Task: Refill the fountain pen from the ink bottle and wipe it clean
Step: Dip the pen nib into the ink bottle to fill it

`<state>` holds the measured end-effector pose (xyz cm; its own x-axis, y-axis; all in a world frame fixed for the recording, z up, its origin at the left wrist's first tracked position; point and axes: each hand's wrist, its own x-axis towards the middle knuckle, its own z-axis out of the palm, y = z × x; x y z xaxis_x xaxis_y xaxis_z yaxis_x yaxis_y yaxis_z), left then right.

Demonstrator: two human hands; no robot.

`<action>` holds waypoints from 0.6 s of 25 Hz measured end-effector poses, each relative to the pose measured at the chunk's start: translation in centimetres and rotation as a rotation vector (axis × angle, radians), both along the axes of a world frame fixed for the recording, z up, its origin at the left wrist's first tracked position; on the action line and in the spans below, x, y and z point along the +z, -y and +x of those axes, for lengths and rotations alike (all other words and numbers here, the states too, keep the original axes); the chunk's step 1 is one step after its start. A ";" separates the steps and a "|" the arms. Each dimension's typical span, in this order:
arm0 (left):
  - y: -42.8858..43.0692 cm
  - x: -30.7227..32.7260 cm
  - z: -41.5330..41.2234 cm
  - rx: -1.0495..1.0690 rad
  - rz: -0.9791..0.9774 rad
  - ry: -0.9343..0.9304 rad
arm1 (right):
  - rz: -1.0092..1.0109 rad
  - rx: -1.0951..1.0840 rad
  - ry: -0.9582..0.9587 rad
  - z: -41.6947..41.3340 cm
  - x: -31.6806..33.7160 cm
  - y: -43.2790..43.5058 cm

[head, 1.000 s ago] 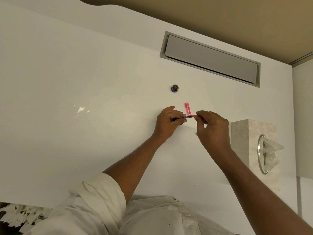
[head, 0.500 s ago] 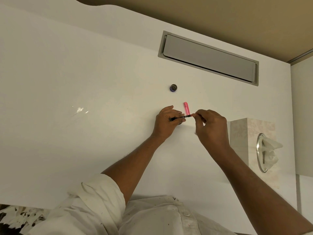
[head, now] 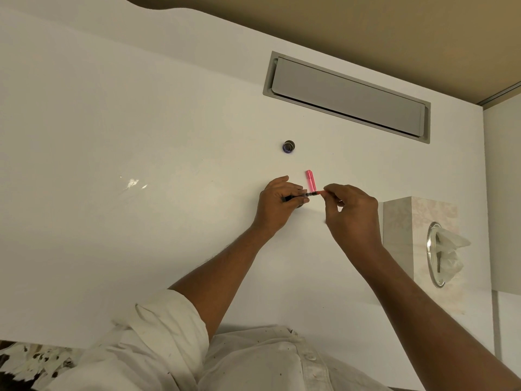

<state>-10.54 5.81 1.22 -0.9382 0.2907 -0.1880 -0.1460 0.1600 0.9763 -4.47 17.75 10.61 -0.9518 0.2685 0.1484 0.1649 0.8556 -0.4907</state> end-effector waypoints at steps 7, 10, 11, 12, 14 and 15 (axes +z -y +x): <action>-0.1 -0.1 0.1 -0.001 -0.009 0.043 | 0.026 -0.007 0.056 -0.3 0.2 0.0; 0.0 -0.1 0.1 0.003 -0.005 0.057 | 0.013 -0.016 0.067 -0.3 0.1 0.1; -0.1 -0.1 0.1 0.004 -0.002 0.062 | 0.008 -0.019 0.067 -0.3 0.1 0.1; -0.1 -0.1 0.1 0.004 -0.001 0.068 | 0.006 -0.020 0.065 -0.3 0.1 0.1; -0.1 -0.1 0.1 0.003 0.001 0.072 | 0.009 -0.019 0.061 -0.2 0.0 0.0; -0.1 -0.2 0.1 0.001 0.002 0.071 | 0.011 -0.019 0.059 -0.2 -0.1 0.0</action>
